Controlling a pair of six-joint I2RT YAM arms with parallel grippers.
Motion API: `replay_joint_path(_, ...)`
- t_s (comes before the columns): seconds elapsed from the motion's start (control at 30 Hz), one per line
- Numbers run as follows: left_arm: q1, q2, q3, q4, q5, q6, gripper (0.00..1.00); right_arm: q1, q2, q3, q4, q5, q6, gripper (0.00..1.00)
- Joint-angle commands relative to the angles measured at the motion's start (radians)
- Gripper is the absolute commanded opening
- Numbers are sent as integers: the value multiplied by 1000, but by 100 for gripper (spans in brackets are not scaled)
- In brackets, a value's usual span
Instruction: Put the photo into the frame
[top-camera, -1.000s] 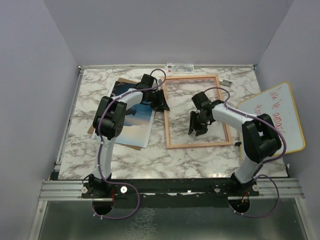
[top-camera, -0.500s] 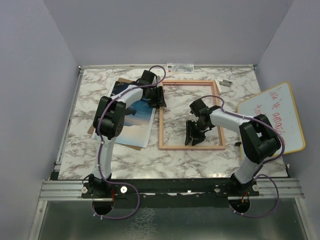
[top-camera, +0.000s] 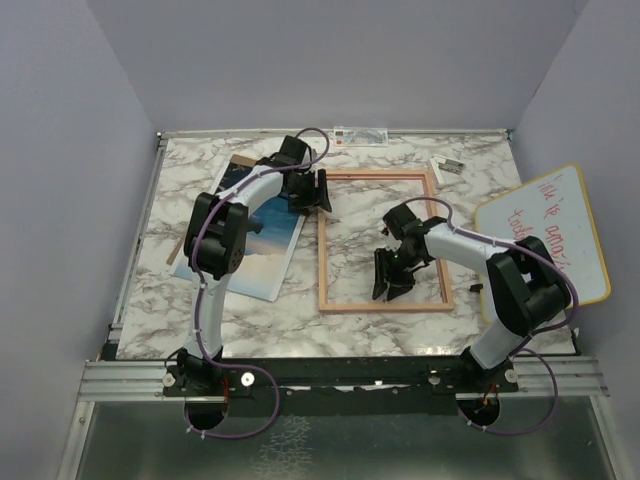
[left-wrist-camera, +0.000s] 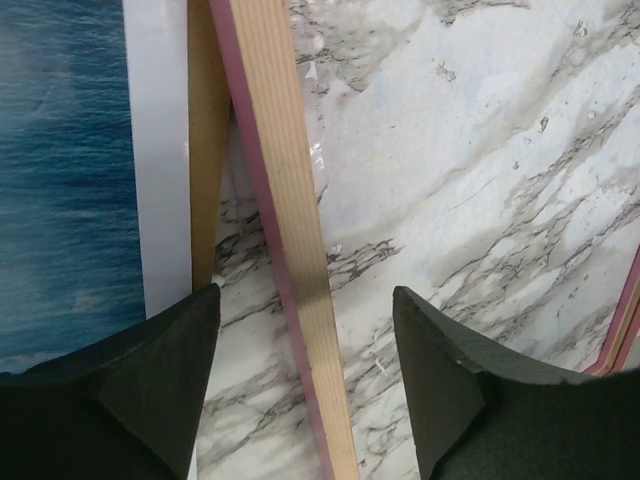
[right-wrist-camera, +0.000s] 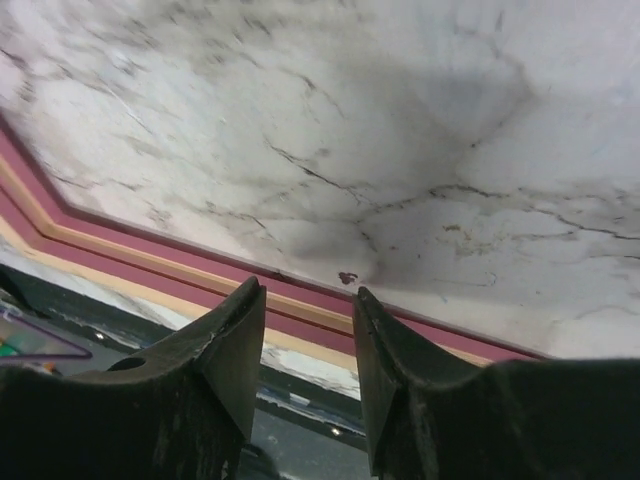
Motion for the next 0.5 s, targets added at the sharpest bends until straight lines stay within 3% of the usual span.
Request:
replay_joint_path(0.0, 56, -127, 6, -54, -5, 39, 75, 7, -47, 112, 16, 115, 48, 45)
replay_joint_path(0.13, 103, -200, -7, -70, 2, 70, 87, 7, -10, 249, 107, 150, 89, 47)
replay_joint_path(0.3, 176, -246, -11, -113, -161, 141, 98, 7, 120, 414, 231, 56, 144, 48)
replay_joint_path(0.47, 267, -228, -8, -132, -315, 177, 99, 15, 255, 534, 344, -63, 220, 48)
